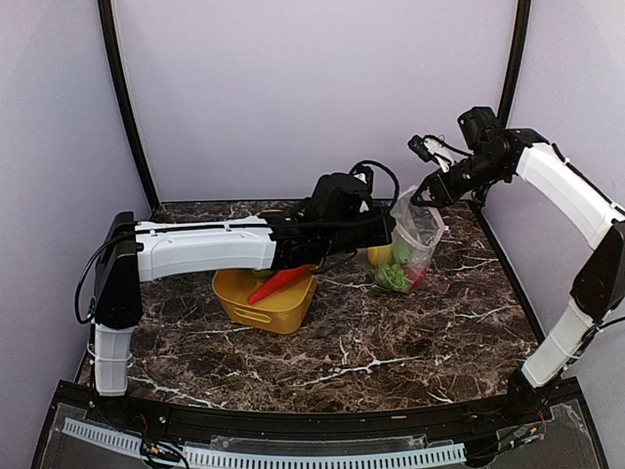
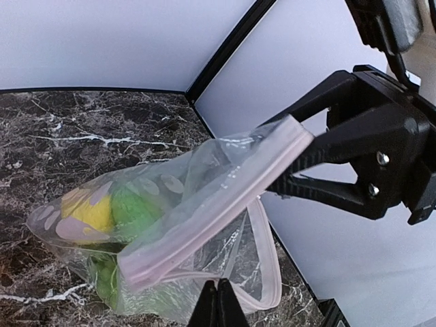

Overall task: Place the food in the zip-top bag and seal the zipper
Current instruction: Pass from the right arm to the left, then pass from the left arm to the right

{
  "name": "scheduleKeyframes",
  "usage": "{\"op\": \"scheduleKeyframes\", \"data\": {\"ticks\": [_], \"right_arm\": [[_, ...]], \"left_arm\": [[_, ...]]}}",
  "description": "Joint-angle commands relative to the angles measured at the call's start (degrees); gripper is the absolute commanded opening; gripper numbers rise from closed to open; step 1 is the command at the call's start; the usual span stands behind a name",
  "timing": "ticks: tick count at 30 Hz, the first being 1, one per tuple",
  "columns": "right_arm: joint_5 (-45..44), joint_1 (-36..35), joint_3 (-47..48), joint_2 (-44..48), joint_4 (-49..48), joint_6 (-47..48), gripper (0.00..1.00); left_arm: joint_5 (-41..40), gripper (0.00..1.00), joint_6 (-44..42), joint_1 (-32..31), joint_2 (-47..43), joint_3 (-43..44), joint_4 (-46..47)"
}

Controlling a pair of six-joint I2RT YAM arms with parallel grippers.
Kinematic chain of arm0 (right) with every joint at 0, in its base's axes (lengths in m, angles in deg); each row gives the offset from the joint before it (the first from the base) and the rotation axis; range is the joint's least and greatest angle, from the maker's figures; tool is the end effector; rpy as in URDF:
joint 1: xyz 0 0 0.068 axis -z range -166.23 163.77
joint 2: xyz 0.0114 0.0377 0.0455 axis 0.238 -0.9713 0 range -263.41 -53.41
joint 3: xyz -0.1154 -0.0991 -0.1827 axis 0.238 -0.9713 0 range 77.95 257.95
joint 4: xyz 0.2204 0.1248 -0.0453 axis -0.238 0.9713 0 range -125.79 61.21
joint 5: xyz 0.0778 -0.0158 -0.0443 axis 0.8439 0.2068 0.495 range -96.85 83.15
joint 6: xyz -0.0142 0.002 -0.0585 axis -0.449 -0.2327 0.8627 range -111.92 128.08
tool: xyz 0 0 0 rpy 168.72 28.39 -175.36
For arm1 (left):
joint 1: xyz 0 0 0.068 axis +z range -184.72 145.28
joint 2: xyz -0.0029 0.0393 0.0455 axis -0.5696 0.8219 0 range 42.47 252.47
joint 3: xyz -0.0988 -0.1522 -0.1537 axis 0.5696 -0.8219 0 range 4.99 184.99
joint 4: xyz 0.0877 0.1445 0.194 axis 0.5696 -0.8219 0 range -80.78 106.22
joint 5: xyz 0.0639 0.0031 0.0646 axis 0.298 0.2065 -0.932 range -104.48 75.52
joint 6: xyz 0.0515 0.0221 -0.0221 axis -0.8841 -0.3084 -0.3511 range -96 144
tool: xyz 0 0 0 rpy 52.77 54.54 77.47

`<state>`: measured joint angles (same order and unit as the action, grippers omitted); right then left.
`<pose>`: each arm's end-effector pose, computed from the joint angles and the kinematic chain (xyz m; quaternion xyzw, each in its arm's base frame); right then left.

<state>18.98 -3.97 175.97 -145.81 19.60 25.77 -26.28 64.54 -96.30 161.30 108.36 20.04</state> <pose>0.3149 0.1211 0.3370 -0.3517 0.8485 0.2099 0.3351 0.2427 -0.4291 0.2829 0.0770 0.7699 -0.4388 0.4569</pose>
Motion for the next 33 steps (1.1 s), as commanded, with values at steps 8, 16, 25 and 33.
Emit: {"op": "scheduleKeyframes", "data": {"ticks": [8, 16, 25, 33], "right_arm": [[-5.34, 0.81, -5.02, 4.57, 1.56, 5.08, 0.44], [-4.6, 5.04, -6.94, 2.65, 0.15, 6.84, 0.44], [4.12, 5.78, -9.77, 3.92, -2.15, 10.45, 0.25], [-1.39, 7.92, -1.85, 1.05, -2.17, 9.92, 0.0]], "left_arm": [[1.01, 0.01, -0.81, 0.65, -0.33, 1.21, -2.16], [0.92, 0.01, -1.07, 0.93, -1.59, -0.7, -1.53], [0.84, 0.01, -1.11, 1.57, -3.13, -3.22, -0.45], [1.05, 0.08, -3.72, 2.39, -6.3, -6.56, -0.29]]}}
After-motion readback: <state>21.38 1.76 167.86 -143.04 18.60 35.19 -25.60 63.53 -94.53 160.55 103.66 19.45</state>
